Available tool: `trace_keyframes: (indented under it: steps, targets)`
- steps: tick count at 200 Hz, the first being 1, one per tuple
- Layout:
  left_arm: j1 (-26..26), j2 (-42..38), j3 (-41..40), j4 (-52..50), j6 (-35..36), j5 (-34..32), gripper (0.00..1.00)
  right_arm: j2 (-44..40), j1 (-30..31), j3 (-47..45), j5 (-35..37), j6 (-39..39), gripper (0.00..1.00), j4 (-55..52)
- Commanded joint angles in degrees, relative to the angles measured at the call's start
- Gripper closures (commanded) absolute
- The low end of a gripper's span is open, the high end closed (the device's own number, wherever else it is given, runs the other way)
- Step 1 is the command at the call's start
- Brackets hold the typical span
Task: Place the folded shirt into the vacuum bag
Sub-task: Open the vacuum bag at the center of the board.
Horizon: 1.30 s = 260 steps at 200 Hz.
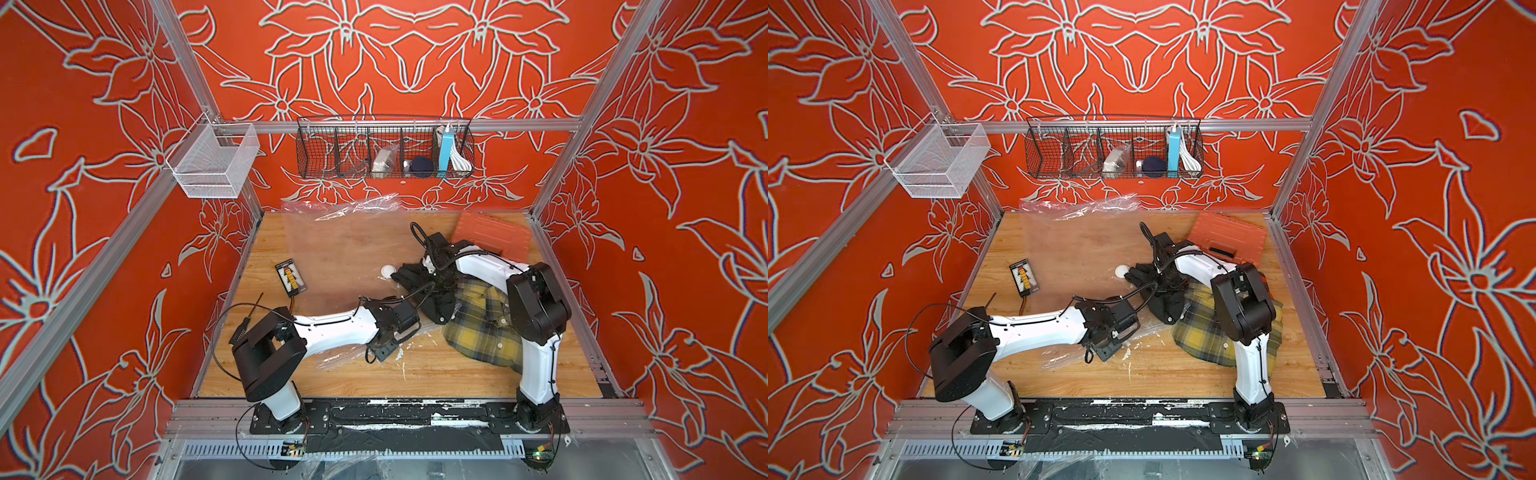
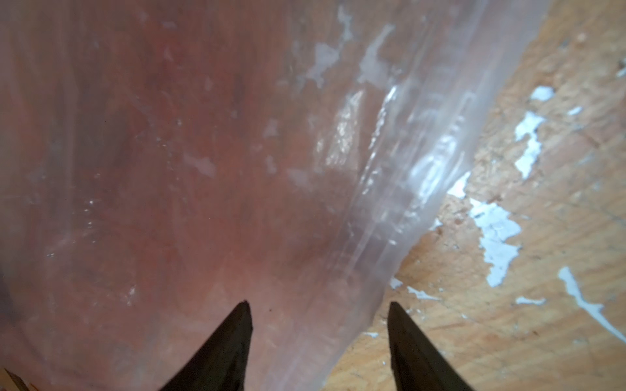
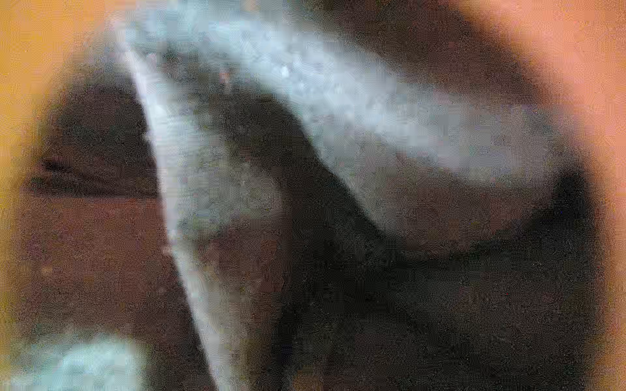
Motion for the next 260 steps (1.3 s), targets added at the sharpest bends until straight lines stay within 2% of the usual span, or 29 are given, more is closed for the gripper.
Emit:
trace_keyframes:
  steps: [1,21,62,91,115,150,192,221,260]
  targets:
    - [1.19,-1.23,-0.17,-1.15,-0.58,-2.74,0.4,3.32,-1.57,-1.5,6.72,-0.25,1.0,-2.7]
    - [2.25,-0.4,0.01,-2.03,-0.74,-4.17,0.48,3.01,-2.01,-1.42,6.96,-0.22,1.0,-2.9]
    - [3.53,-0.66,0.11,-2.19,-0.37,-3.78,0.56,2.8,-2.54,-0.62,7.5,-0.88,1.0,-3.73]
    - [3.82,-0.07,0.27,-2.27,-0.28,-3.67,0.65,2.88,-2.62,-0.68,7.4,-1.02,1.0,-3.67]
    - [3.82,0.05,0.25,-1.63,0.4,-1.21,0.73,2.22,-2.62,-0.54,5.4,-1.39,1.0,-3.54]
    - [3.82,-2.42,1.54,0.35,1.12,5.76,0.85,-7.9,-2.62,-1.18,-1.68,-1.83,1.0,-2.54]
    - [4.39,-5.1,2.87,1.24,1.06,7.48,0.93,-20.27,-2.67,-1.73,-10.23,-1.01,1.0,-4.45]
    - [6.23,-8.55,3.62,2.21,-0.4,10.21,0.97,-26.61,-2.61,-3.68,-11.89,-2.65,1.0,-8.04]
    - [8.65,-12.46,6.05,0.92,-1.07,13.7,1.0,-35.3,-3.08,-3.18,-7.72,-4.26,1.0,-14.46]
